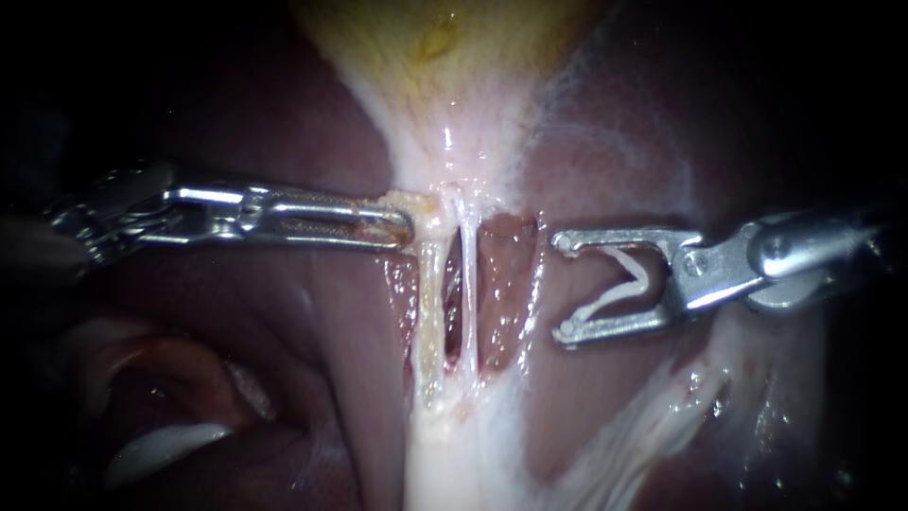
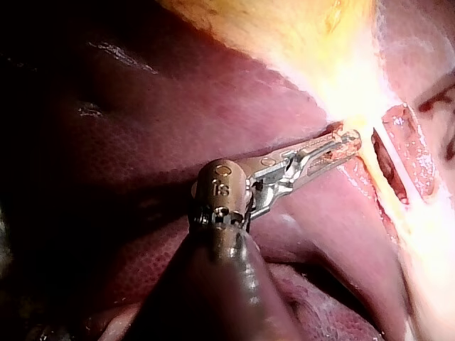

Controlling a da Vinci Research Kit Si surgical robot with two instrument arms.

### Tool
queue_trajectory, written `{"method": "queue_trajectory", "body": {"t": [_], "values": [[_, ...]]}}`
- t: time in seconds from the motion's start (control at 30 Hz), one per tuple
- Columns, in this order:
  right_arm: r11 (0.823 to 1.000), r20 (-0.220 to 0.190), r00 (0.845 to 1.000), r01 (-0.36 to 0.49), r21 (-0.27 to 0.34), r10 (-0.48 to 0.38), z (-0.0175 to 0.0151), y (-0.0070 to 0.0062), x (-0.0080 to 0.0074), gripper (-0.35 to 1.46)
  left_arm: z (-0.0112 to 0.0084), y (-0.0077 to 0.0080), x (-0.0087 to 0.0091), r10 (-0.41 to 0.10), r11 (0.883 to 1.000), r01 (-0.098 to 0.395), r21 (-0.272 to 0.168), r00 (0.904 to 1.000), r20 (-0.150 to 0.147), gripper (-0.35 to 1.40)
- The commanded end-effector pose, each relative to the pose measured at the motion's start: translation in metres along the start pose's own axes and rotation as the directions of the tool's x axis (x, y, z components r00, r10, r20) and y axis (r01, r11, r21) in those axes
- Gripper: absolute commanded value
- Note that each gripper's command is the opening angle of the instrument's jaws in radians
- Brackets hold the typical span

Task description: Clipping first clip left tube

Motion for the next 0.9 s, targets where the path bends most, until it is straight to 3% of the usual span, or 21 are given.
{"method": "queue_trajectory", "body": {"t": [0.03,0.43,0.9], "values": [[1.0,0.0,1.0,0.0,0.0,0.0,0.0,0.0,0.0,0.49,-0.0001,0.0,-0.0001,0.0,1.0,0.0,-0.001,1.0,-0.001,-0.35],[1.0,0.0,1.0,0.0,0.0,0.0,0.0,0.0,0.0,0.49,-0.001,-0.001,-0.001,-0.007,1.0,0.007,0.003,1.0,-0.001,-0.35],[1.0,0.0,1.0,0.0,-0.001,0.0,0.0002,0.0,0.0001,0.49,-0.0041,-0.0035,-0.0062,-0.046,0.999,0.046,0.025,0.9989,-0.005,-0.35]]}}
